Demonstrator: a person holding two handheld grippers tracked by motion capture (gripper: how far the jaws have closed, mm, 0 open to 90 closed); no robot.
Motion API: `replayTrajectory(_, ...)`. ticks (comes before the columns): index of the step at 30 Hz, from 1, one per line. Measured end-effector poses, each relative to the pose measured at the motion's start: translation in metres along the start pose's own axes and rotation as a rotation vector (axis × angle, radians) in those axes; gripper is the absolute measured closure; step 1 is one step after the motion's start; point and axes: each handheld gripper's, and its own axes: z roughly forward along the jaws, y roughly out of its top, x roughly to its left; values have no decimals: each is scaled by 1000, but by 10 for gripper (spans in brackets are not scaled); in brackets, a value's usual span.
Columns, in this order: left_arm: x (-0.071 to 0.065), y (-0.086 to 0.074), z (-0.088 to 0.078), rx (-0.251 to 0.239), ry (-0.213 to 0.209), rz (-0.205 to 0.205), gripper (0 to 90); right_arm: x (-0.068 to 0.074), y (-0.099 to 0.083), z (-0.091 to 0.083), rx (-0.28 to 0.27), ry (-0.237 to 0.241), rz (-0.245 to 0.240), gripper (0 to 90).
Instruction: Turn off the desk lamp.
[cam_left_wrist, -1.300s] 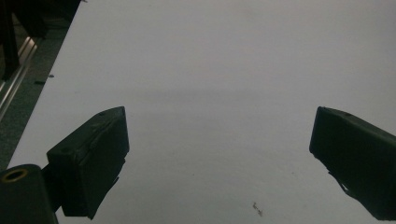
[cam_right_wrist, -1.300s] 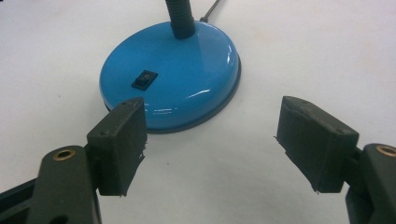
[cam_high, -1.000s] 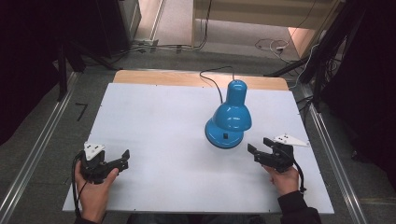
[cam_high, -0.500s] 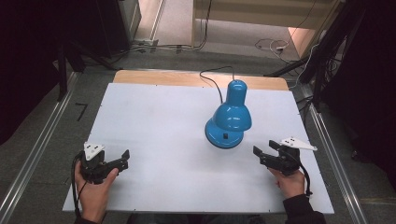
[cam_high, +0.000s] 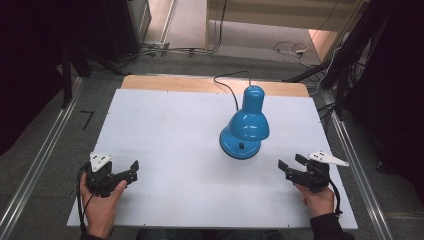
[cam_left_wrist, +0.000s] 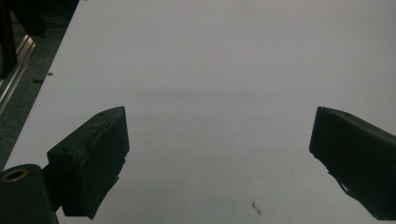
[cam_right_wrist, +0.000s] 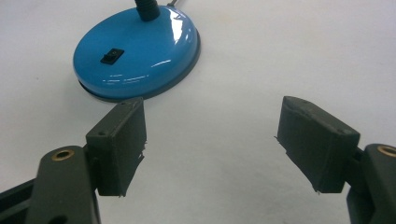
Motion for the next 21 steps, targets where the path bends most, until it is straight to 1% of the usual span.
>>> replayTrajectory(11, -1, 0, 0, 1, 0, 0, 55, -12, -10, -15, -1, -25, 21, 221)
replayTrajectory(16, 0, 0, 0, 2, 0, -1, 55, -19, -16, -21, 8, -41, 33, 199)
replayTrajectory(18, 0, 0, 0, 2, 2, -2, 55, -26, -21, -22, 22, -66, 35, 162)
replayTrajectory(20, 0, 0, 2, 9, 4, 0, 55, -35, -28, -17, 62, -98, 53, 159)
replayTrajectory(21, 0, -1, 4, 14, 3, -2, 55, -38, -29, -13, 82, -114, 55, 155)
